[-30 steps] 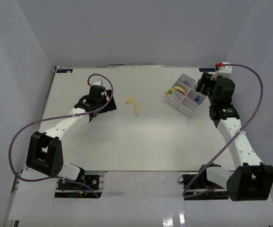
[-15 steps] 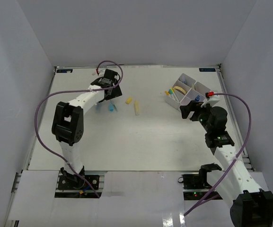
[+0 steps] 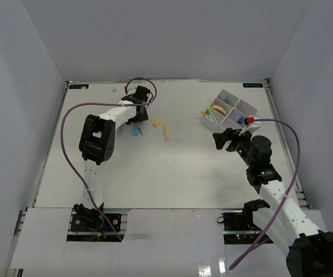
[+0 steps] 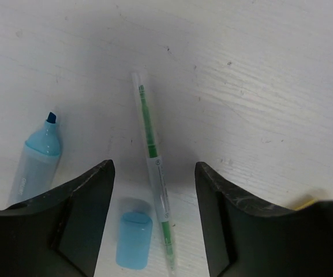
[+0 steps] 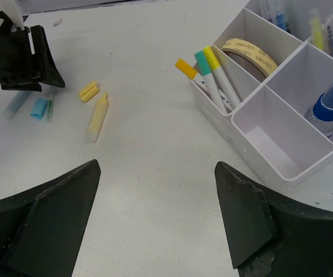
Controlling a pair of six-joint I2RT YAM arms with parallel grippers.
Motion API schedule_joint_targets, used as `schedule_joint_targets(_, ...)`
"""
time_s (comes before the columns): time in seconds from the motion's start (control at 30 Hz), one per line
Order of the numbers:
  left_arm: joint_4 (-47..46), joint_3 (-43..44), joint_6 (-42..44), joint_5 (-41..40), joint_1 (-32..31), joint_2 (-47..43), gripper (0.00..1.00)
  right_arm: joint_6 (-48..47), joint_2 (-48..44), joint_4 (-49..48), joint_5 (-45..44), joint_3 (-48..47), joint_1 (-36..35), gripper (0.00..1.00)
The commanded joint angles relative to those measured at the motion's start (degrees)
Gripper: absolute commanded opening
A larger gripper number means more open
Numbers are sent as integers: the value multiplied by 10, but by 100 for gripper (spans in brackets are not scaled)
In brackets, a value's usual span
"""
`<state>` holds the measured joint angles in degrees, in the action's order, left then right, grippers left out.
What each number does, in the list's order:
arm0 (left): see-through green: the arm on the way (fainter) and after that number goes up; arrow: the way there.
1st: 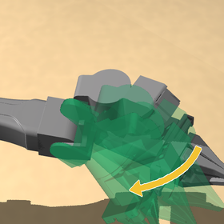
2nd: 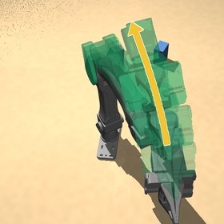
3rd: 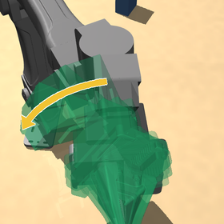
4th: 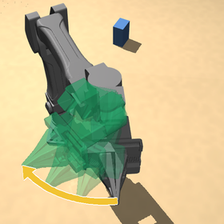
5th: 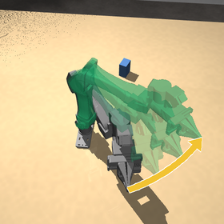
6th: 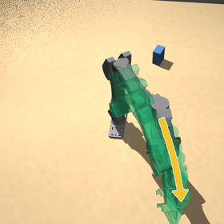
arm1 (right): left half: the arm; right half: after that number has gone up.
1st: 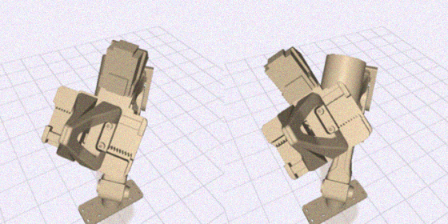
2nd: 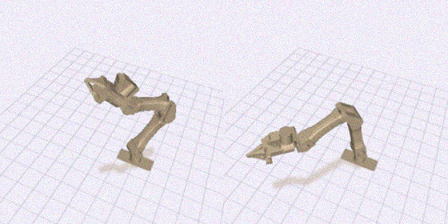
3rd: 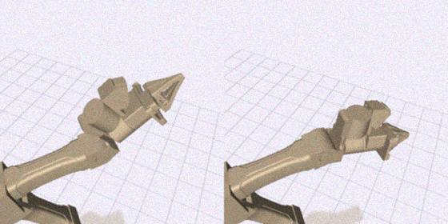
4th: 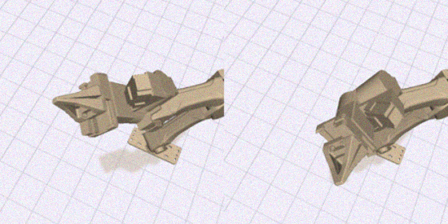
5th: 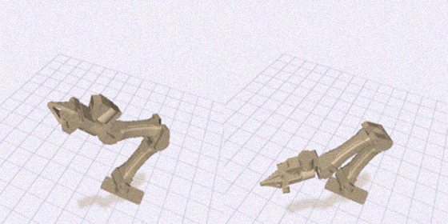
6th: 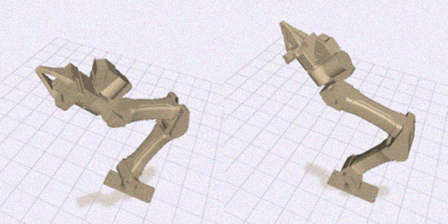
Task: Sort the stationery into containers
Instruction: Pick up the pen from the center of the board.
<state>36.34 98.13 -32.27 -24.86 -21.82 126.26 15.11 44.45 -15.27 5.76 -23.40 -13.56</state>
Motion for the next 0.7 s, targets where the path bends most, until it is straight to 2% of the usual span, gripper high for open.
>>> schedule_joint_targets(0.0,9,18,10,-8,0,5,67,-8,-5,-42,-17,6,-8,87)
schedule_joint_targets(0.43,-4,32,11,31,-30,5,16,-15,-11,-36,-25,5,-14,87)
schedule_joint_targets(0.53,-16,41,17,46,-39,-11,8,-18,-9,-29,-20,-2,-14,87)
schedule_joint_targets(0.67,-40,37,40,60,-54,-56,3,-22,-9,2,5,-23,-14,86)
